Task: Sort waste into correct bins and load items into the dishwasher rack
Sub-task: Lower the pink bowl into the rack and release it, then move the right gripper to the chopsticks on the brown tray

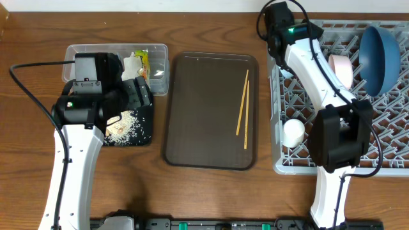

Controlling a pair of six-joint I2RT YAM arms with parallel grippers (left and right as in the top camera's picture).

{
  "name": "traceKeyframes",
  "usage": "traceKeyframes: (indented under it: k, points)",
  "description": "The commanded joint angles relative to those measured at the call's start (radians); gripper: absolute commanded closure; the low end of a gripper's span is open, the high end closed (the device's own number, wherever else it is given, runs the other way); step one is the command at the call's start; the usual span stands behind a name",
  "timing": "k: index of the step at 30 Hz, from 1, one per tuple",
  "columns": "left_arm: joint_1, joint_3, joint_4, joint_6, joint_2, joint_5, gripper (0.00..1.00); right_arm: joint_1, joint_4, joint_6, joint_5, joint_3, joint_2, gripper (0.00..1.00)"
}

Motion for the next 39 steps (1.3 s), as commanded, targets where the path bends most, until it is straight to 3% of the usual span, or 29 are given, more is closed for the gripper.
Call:
traceKeyframes:
  k: [1, 5, 9, 12, 14, 15, 16, 17, 18, 20, 25, 28, 32, 37, 38, 39]
  points:
    - [0.003, 0.016, -0.002, 0.002, 0.005, -0.013, 0.12, 0.034, 0.009, 0.115, -0.047, 0.000, -0.091, 0.01]
    - [0.003, 0.016, -0.002, 0.002, 0.005, -0.013, 0.11, 0.034, 0.005, 0.135, -0.108, 0.000, -0.157, 0.01]
    - [0.003, 0.016, -0.002, 0.002, 0.005, -0.013, 0.12, 0.037, 0.006, 0.297, -0.237, 0.000, -0.203, 0.01]
    - [0.003, 0.016, -0.002, 0.002, 0.005, -0.013, 0.12, 0.058, -0.060, 0.488, -0.524, 0.000, -0.225, 0.01]
    - [0.003, 0.016, -0.002, 0.002, 0.005, -0.013, 0.12, 0.075, -0.110, 0.510, -0.848, 0.000, -0.230, 0.01]
    - [0.003, 0.016, -0.002, 0.002, 0.005, -0.013, 0.12, 0.079, -0.120, 0.510, -0.938, -0.001, -0.229, 0.11]
    - [0.003, 0.016, -0.003, 0.002, 0.005, -0.013, 0.12, 0.084, -0.126, 0.512, -1.054, -0.001, -0.221, 0.35]
    - [0.003, 0.016, -0.002, 0.002, 0.005, -0.013, 0.12, 0.089, -0.129, 0.517, -1.149, -0.003, -0.215, 0.41]
    - [0.003, 0.016, -0.002, 0.002, 0.005, -0.013, 0.12, 0.097, -0.122, 0.518, -1.246, -0.009, -0.204, 0.33]
    - [0.003, 0.016, -0.002, 0.002, 0.005, -0.013, 0.11, 0.121, -0.094, 0.523, -1.362, -0.024, -0.182, 0.01]
    - [0.003, 0.016, -0.002, 0.002, 0.005, -0.013, 0.12, 0.204, -0.076, 0.757, -1.177, -0.068, -0.124, 0.01]
    - [0.003, 0.016, -0.002, 0.002, 0.005, -0.013, 0.12, 0.256, -0.185, 1.112, -0.858, -0.079, -0.103, 0.01]
    - [0.003, 0.016, -0.002, 0.002, 0.005, -0.013, 0.12, 0.327, -0.222, 1.142, -0.669, -0.079, -0.102, 0.01]
    - [0.003, 0.016, -0.002, 0.002, 0.005, -0.013, 0.12, 0.378, -0.144, 1.143, -0.703, -0.079, -0.102, 0.01]
    - [0.003, 0.016, -0.002, 0.002, 0.005, -0.013, 0.12, 0.382, -0.142, 1.143, -0.707, -0.079, -0.102, 0.02]
    - [0.003, 0.016, -0.002, 0.002, 0.005, -0.013, 0.12, 0.385, -0.145, 1.151, -0.707, -0.079, -0.102, 0.10]
